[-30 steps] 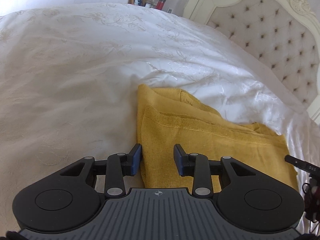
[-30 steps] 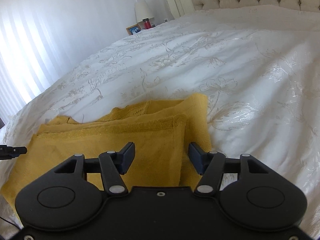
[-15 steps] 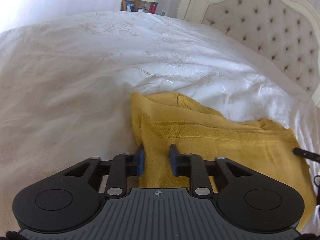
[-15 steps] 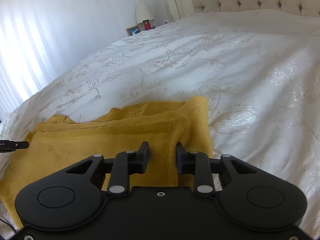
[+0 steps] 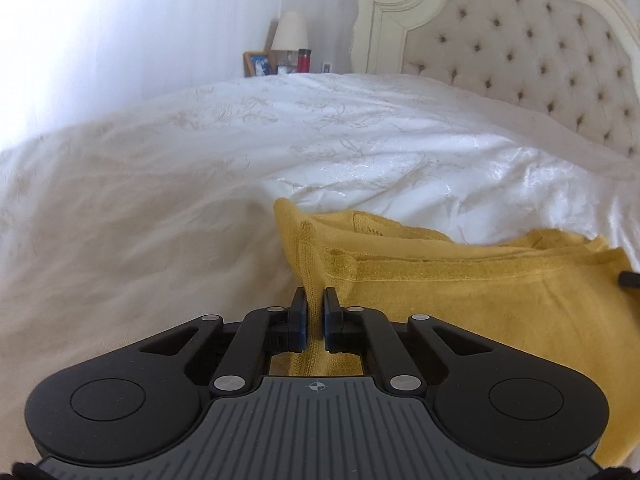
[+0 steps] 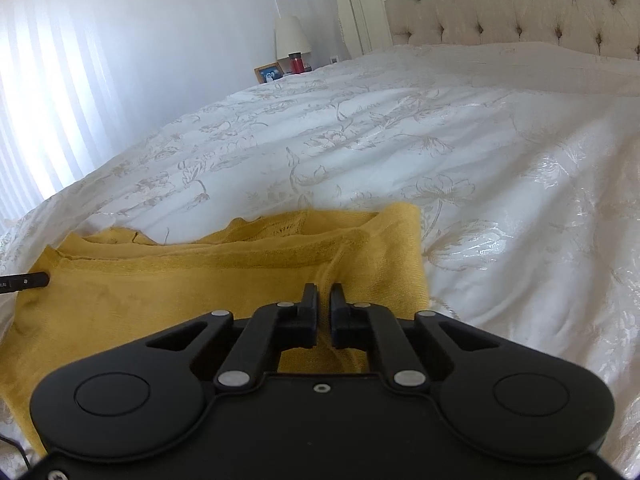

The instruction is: Fold small clothes

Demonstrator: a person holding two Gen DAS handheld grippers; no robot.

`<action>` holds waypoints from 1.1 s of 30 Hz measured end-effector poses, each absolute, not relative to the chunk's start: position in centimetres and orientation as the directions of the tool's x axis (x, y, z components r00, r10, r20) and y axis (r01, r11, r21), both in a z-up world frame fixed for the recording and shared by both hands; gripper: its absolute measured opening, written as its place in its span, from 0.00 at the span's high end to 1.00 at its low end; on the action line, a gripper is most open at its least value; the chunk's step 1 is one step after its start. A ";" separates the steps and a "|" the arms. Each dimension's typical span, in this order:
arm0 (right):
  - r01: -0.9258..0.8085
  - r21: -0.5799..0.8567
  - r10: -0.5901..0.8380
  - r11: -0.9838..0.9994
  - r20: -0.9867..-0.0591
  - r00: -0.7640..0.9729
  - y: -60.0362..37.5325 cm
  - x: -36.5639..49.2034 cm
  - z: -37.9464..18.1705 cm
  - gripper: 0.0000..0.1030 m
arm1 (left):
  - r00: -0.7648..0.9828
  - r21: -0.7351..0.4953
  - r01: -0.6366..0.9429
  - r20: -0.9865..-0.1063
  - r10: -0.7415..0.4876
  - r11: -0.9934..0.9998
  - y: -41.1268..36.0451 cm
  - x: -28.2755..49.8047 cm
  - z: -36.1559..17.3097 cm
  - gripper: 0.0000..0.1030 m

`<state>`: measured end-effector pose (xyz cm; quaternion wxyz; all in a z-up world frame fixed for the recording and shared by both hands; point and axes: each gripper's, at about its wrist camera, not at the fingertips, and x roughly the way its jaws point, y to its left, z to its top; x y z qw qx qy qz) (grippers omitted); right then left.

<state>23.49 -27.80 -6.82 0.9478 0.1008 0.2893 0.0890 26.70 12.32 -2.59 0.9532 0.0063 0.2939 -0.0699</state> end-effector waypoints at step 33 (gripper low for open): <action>-0.129 0.223 0.236 0.966 -0.561 0.794 -27.2 24.4 -7.1 0.65 | 0.749 0.038 0.223 -0.647 -0.146 0.974 10.9 28.2 -4.1 0.86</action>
